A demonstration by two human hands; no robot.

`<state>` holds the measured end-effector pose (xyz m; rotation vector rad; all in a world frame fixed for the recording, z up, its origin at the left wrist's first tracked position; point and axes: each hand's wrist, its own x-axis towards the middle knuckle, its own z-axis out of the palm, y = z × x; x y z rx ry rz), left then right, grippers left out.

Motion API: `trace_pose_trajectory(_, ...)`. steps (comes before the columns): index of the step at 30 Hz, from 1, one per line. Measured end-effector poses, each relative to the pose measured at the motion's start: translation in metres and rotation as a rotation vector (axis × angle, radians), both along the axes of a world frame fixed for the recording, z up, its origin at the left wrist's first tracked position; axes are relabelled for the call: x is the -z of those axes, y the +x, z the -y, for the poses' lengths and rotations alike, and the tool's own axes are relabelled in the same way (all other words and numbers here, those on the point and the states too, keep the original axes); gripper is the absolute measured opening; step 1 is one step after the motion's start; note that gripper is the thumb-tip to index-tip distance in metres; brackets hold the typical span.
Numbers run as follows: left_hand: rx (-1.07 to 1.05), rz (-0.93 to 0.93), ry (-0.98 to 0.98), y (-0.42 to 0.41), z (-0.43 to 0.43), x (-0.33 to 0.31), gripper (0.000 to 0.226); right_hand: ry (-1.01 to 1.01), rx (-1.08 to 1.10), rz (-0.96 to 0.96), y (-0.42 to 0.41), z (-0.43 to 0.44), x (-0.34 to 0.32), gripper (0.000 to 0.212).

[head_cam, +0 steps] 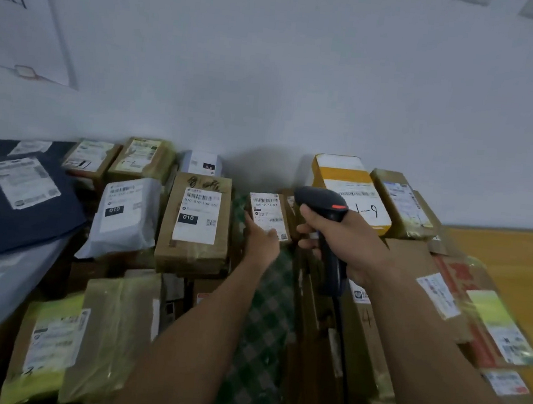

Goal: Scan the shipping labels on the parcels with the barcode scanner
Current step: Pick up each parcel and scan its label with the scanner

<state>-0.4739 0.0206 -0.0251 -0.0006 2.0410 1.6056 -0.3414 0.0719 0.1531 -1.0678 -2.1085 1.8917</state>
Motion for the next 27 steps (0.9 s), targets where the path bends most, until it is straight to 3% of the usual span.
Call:
trace_pose_trajectory(10, 0.076, 0.030, -0.170, -0.025, -0.043, 0.119, 0.056, 0.008, 0.007, 0.042, -0.015, -0.038, 0.037, 0.017)
trace_pose_trajectory(15, -0.097, 0.061, -0.271, -0.017, -0.052, 0.118, 0.065, 0.063, -0.022, 0.072, -0.015, -0.040, 0.046, 0.011)
trace_pose_trajectory(19, -0.018, 0.179, -0.297, -0.003, -0.049, 0.120, 0.079, 0.080, -0.035, 0.095, -0.015, -0.043, 0.054, 0.013)
trace_pose_trajectory(27, -0.018, 0.062, -0.255, -0.035, -0.063, 0.127, 0.040, 0.088, -0.048, 0.114, -0.015, -0.050, 0.065, 0.018)
